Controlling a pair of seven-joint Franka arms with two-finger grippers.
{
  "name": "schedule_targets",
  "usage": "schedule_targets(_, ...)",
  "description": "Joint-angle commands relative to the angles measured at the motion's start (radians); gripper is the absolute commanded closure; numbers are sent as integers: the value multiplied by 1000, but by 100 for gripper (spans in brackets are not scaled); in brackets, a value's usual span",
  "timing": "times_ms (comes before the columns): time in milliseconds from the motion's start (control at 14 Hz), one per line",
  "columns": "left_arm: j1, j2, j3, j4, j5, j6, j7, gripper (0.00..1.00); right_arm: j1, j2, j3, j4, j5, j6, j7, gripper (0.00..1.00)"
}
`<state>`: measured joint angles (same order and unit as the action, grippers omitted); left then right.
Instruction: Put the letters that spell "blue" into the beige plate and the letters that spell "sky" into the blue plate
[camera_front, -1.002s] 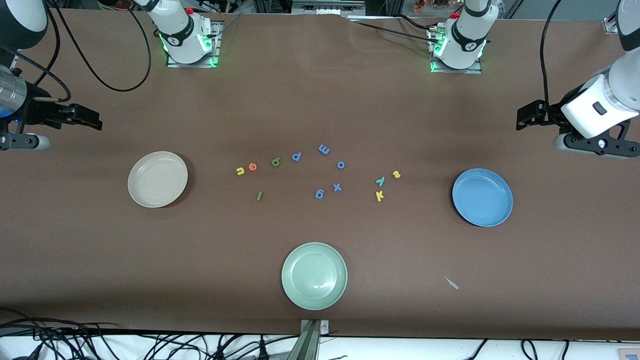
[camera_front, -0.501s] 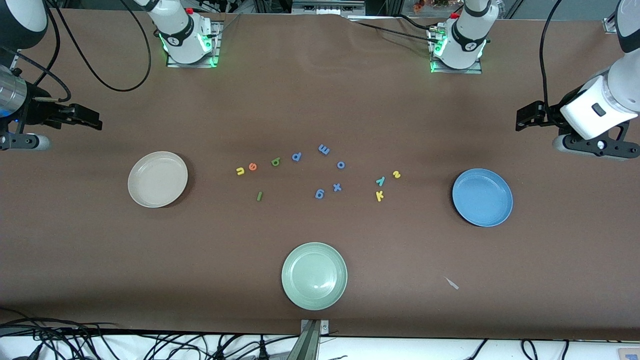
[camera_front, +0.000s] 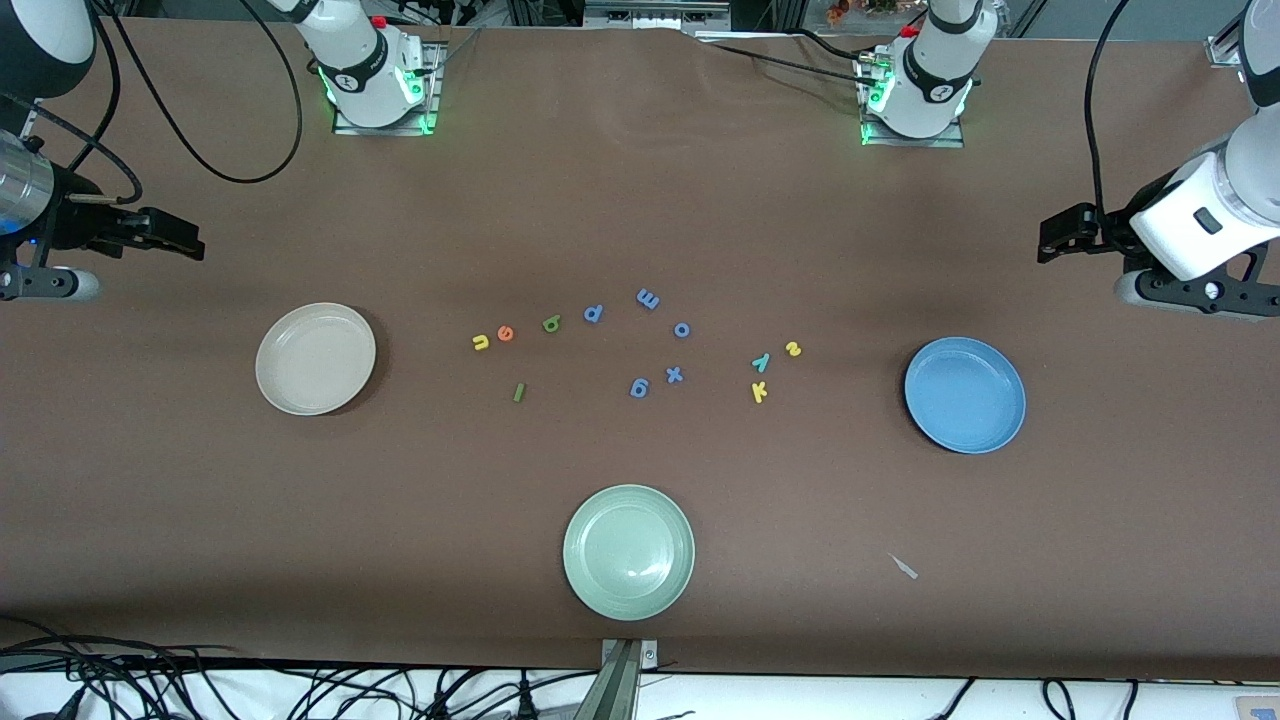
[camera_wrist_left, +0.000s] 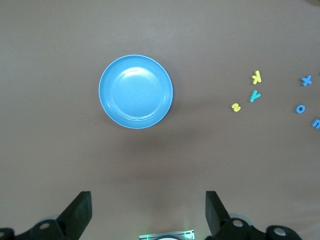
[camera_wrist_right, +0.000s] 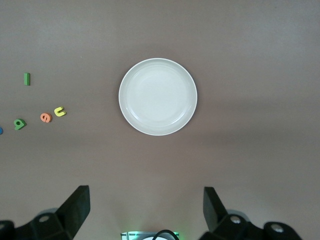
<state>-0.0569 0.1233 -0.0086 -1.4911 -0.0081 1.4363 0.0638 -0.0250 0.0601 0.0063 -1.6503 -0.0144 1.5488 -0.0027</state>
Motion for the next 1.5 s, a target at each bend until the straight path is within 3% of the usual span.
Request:
schedule_targets(0, 0, -28, -7, 0, -6, -13, -1, 0, -4, 6, 1, 18, 16, -15, 1, 0)
schedule_targets(143, 18, -86, -34, -67, -10, -8, 1, 0, -4, 6, 0, 18, 16, -15, 1, 0)
schedule_targets(644, 35, -135, -36, -138, -15, 49, 1, 0, -4, 4, 1, 18, 16, -16, 1, 0)
schedule_targets(1431, 45, -136, -36, -140, -16, 49, -45, 0, -4, 4, 1, 18, 16, -16, 1, 0)
